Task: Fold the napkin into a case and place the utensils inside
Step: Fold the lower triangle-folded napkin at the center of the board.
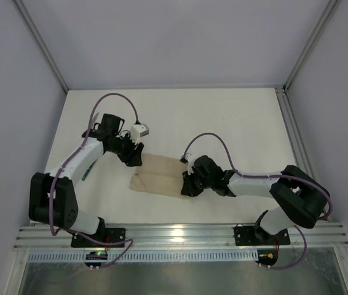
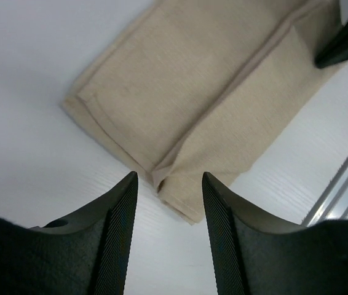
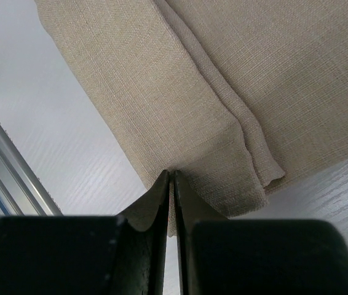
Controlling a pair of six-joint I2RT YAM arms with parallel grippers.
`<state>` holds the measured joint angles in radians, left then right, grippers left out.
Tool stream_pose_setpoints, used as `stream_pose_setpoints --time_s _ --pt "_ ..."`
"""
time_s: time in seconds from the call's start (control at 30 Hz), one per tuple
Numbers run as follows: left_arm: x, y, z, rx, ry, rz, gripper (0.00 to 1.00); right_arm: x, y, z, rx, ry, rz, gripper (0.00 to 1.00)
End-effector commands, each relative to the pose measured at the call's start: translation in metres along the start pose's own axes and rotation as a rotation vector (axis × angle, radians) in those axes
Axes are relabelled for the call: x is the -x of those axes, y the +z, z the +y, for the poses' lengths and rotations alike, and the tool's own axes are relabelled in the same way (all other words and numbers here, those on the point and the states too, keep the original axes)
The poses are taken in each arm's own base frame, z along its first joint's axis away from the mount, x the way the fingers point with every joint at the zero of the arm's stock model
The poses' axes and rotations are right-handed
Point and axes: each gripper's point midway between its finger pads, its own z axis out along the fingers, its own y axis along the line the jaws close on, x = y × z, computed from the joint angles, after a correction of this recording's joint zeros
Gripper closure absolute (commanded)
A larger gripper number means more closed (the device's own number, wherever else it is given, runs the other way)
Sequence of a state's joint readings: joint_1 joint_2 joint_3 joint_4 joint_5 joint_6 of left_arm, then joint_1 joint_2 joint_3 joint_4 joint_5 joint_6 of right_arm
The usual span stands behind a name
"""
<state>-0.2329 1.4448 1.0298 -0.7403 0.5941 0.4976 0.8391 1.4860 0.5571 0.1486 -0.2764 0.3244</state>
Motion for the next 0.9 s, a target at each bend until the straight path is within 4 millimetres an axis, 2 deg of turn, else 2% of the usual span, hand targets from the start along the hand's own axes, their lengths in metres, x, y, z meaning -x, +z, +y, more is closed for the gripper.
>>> stream_pose_setpoints --time_s 0.0,0.03,0.1,0.13,0.17,0.27,0.33,0.37,0.43,0.6,0.8,0.87 --pt "0.013 0.015 0.04 0.141 -0.125 -0.023 0.51 -0.019 -0.001 -0.012 -0.041 0.002 0.078 0.9" --pt "0.018 0.018 0.048 0.159 -0.129 -0.022 0.5 -0.019 -0.001 -0.011 -0.037 0.001 0.08 0.9" --pt "0.012 0.033 0.064 0.175 -0.16 0.012 0.45 -0.017 -0.001 -0.009 -0.028 -0.005 0.078 0.9" --pt "0.018 0.036 0.068 0.186 -0.152 0.013 0.43 -0.016 -0.001 -0.009 -0.028 -0.004 0.076 0.9" --pt "0.014 0.044 0.072 0.183 -0.157 0.036 0.42 -0.017 -0.001 -0.009 -0.028 -0.008 0.08 0.9" --pt "0.015 0.053 0.082 0.23 -0.131 0.061 0.35 -0.016 -0.002 -0.01 -0.03 -0.007 0.076 0.9" --pt "0.009 0.06 0.087 0.238 -0.136 0.084 0.35 -0.016 -0.003 -0.009 -0.029 -0.005 0.073 0.9" --pt "0.009 0.064 0.087 0.234 -0.135 0.094 0.35 -0.017 -0.003 -0.01 -0.029 -0.007 0.073 0.9" --pt "-0.004 0.073 0.085 0.215 -0.152 0.147 0.35 -0.018 -0.003 -0.01 -0.032 -0.005 0.072 0.9" --pt "-0.019 0.092 0.068 0.179 -0.13 0.231 0.41 -0.017 -0.003 -0.011 -0.033 -0.007 0.07 0.9" --pt "-0.032 0.099 0.052 0.109 -0.163 0.289 0.52 -0.016 -0.003 -0.01 -0.033 -0.011 0.067 0.9" --pt "-0.039 0.099 0.044 0.084 -0.166 0.313 0.6 -0.016 -0.003 -0.011 -0.036 -0.01 0.067 0.9"
